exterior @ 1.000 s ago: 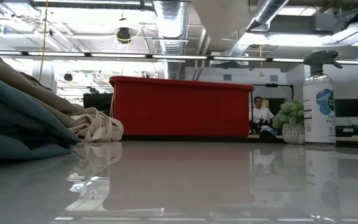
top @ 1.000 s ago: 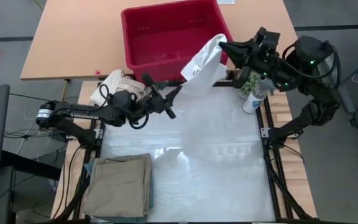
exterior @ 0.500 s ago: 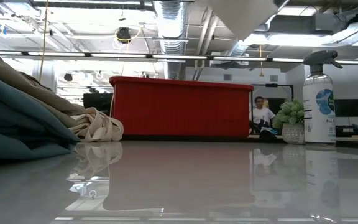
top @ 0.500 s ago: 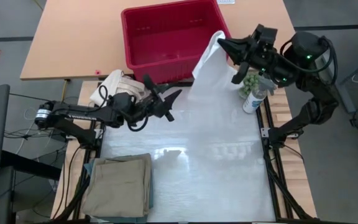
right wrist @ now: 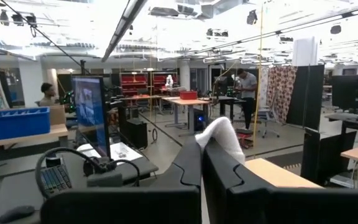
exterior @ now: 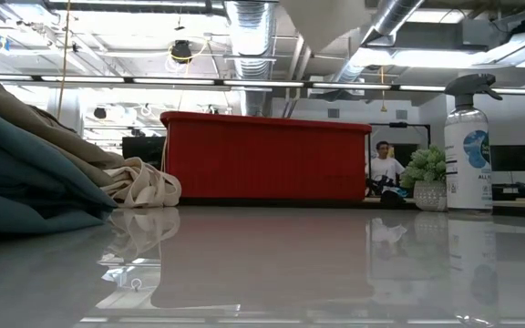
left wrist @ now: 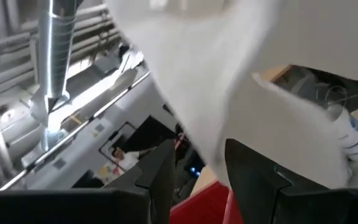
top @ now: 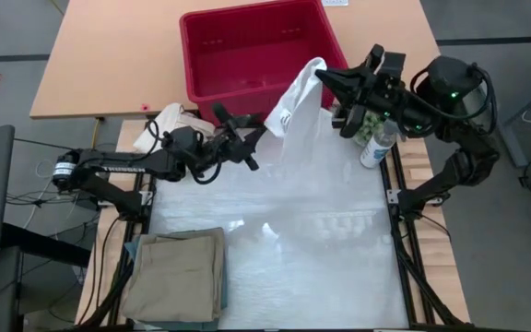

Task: Fold Laundry from Bin
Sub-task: Fold the white underwear

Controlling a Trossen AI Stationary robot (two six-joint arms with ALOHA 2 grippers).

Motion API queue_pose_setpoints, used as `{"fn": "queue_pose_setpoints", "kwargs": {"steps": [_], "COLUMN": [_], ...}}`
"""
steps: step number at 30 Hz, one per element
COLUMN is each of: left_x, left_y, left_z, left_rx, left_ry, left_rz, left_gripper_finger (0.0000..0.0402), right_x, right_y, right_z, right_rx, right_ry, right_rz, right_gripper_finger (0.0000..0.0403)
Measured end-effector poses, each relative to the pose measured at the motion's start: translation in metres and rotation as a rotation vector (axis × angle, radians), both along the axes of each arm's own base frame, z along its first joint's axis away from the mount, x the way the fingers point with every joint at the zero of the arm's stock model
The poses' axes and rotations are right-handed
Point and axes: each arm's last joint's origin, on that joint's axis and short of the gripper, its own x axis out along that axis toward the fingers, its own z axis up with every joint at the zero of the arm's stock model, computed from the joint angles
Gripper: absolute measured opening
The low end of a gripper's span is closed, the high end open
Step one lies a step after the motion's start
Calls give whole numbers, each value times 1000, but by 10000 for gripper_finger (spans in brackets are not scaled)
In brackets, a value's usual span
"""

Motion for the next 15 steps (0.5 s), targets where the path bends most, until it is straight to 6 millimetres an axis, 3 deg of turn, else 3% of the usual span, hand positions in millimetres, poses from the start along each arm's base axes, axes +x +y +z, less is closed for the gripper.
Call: {"fn": "queue_pose_setpoints", "kwargs": {"steps": [8,15], "left_x": [11,13], "left_y": [-2,-5], "left_z": [-9,-2], "left_rx": [60,140], "left_ry": [54,-54], "left_rz": [-17,-60], "left_gripper_finger": [133,133], "right_x": [0,6], "right_y": [1,2], "right_z": [2,0], "right_rx": [10,22], "right_ry": [-29,-32], "right_rz": [32,82], "right_gripper_finger": [21,21]}}
